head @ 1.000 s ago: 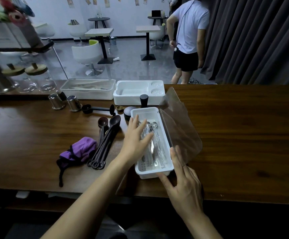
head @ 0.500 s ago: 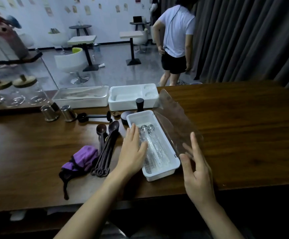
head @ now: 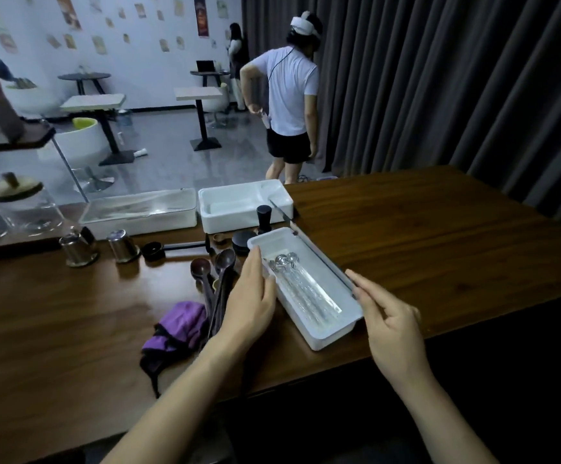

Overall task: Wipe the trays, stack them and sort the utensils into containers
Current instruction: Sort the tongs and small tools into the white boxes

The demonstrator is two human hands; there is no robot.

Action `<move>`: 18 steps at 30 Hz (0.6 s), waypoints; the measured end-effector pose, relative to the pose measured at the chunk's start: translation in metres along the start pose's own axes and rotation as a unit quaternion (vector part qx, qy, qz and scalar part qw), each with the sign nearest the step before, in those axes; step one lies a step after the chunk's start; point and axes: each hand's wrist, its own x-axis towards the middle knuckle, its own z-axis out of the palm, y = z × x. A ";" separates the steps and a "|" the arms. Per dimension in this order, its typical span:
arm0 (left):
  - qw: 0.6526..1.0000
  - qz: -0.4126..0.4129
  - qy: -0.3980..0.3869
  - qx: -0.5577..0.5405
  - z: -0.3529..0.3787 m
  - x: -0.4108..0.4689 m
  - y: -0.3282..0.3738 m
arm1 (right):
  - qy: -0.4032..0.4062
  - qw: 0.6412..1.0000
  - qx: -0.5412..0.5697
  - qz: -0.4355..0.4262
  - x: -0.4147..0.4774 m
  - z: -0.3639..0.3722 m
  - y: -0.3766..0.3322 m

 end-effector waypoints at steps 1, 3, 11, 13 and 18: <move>1.000 0.013 0.010 -0.001 -0.006 0.002 -0.003 | -0.001 1.000 -0.008 -0.007 -0.005 0.005 -0.002; 1.000 0.005 0.013 0.011 -0.017 0.005 -0.006 | -0.005 0.999 -0.031 -0.019 -0.015 0.015 -0.004; 0.998 -0.016 -0.055 0.005 -0.028 0.011 -0.023 | -0.041 0.992 -0.119 -0.029 -0.043 0.041 0.019; 0.997 -0.024 -0.066 0.004 -0.028 0.012 -0.023 | -0.050 0.989 -0.135 -0.037 -0.047 0.044 0.023; 0.992 -0.011 -0.115 0.055 -0.028 0.016 -0.017 | -0.054 0.991 -0.125 -0.010 -0.048 0.042 0.024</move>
